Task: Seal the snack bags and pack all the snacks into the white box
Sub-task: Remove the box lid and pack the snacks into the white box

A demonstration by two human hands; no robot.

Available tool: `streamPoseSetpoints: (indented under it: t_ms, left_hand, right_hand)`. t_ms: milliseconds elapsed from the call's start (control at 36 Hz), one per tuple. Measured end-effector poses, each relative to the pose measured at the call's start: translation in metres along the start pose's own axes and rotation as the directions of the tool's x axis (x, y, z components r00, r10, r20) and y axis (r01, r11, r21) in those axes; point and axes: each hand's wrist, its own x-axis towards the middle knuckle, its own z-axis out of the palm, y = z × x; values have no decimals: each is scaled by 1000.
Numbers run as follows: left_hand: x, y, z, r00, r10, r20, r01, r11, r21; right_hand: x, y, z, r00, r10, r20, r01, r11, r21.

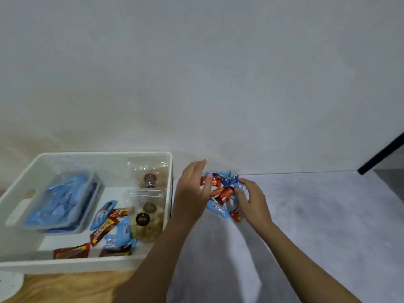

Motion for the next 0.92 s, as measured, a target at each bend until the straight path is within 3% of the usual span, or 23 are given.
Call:
streamPoseSetpoints:
  t_ms: [139,194,278,333,472,556,667,806,917]
  left_hand:
    - [-45,-32,84,979,-148,142,131,983,126]
    - [-66,-53,110,959,-217,185,166,952,258]
    - [-84,-77,133,941,-239,241,96,868,488]
    - [-80,-85,141,944,-213,251,41,833,552]
    - [-39,-95,153,954,-85,288,-102,809,579]
    - [-18,-105,156,957,-102,271,-82,803,591]
    - [-1,-111,155,961,-108,254,-59,818,572]
    - [2,-112,154,965,-113,235,-13,880,475]
    - [11,-111,150,967,-100,232,-26,874,486]
  right_hand:
    - [-7,69,9,989,-88,123,110,977,-183]
    - [-9,93,24,986,-102,129,131,961,-244]
    - [-8,120,45,986,-85,142,133,919,-372]
    - [-1,129,54,981,-127,146,178,887,-427]
    - [38,130,65,959,-266,94,281,863,-421]
    - [61,132,69,946,-313,79,317,851,-418]
    - [78,131,69,962,-249,114,273,908,-318]
    - [80,130,68,956,-247,157,285,910,-301]
    - [85,128,64,953,-252,167,291,914,-283]
